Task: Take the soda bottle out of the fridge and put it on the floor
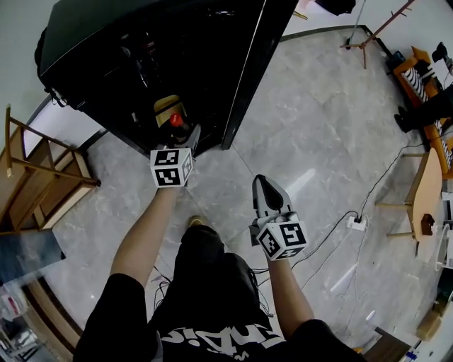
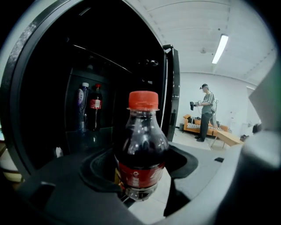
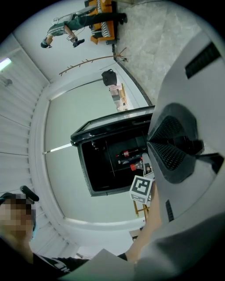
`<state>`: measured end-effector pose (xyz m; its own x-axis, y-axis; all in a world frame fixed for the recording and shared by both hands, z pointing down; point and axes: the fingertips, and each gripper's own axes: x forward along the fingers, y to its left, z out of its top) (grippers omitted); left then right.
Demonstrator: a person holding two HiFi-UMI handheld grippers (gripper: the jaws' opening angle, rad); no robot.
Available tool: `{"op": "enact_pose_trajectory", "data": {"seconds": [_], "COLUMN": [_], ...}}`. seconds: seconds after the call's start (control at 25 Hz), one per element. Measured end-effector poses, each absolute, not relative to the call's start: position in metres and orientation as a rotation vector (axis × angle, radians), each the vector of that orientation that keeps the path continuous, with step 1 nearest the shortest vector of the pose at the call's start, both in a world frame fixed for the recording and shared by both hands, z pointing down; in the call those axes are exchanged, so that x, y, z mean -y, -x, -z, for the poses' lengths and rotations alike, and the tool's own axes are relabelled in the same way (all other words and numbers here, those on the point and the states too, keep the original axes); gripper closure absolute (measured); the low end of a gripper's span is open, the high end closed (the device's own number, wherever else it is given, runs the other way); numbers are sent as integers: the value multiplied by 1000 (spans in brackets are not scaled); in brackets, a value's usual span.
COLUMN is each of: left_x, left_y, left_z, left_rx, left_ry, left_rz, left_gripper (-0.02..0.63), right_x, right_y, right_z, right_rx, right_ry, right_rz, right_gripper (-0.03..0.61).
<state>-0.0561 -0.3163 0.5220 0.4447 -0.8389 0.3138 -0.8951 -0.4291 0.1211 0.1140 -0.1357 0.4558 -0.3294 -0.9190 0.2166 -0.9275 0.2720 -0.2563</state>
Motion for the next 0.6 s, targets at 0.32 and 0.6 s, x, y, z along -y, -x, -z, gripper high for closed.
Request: {"op": "enact_pose_trajectory", "data": {"seconds": [0.32,0.6], "left_x": [291,274], "left_y": [24,5], "left_z": [-601,-677], "left_rx": [1391,1313], "left_ry": [-2489,-2550], "left_rz": [-353,-372], "left_gripper": [305,305], "right_x": [127,128], "right_y": [-152,-167], "right_z": [-539,-628], "right_rx": [2447,2439], "right_ry": [-1869,-1894], "right_rz": [-500,-504], "right_gripper": [555,555]}}
